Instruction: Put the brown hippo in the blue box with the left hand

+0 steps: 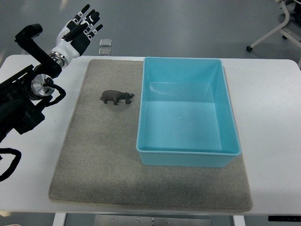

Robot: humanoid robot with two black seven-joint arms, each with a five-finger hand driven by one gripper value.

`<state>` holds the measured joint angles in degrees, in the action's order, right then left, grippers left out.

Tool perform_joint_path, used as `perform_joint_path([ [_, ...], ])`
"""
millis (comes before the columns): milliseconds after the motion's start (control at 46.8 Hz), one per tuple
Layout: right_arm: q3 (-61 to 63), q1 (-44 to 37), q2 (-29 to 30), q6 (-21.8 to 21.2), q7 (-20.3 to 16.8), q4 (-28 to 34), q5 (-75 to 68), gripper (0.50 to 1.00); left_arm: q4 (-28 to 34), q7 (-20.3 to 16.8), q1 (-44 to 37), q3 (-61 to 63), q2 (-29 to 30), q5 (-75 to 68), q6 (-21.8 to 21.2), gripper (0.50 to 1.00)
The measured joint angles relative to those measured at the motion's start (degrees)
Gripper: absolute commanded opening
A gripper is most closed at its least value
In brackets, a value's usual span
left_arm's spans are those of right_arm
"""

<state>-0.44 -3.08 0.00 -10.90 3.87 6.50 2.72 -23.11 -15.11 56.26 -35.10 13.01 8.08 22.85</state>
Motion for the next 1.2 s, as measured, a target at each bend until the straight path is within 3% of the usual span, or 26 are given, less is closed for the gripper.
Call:
perform_joint_path([
  [1197,-0.02,0.0,0.0,0.0,0.0,0.0,0.0,0.936,0.08,-0.89,0.1,-0.54,0.02,-0.01,-0.17,0.996],
])
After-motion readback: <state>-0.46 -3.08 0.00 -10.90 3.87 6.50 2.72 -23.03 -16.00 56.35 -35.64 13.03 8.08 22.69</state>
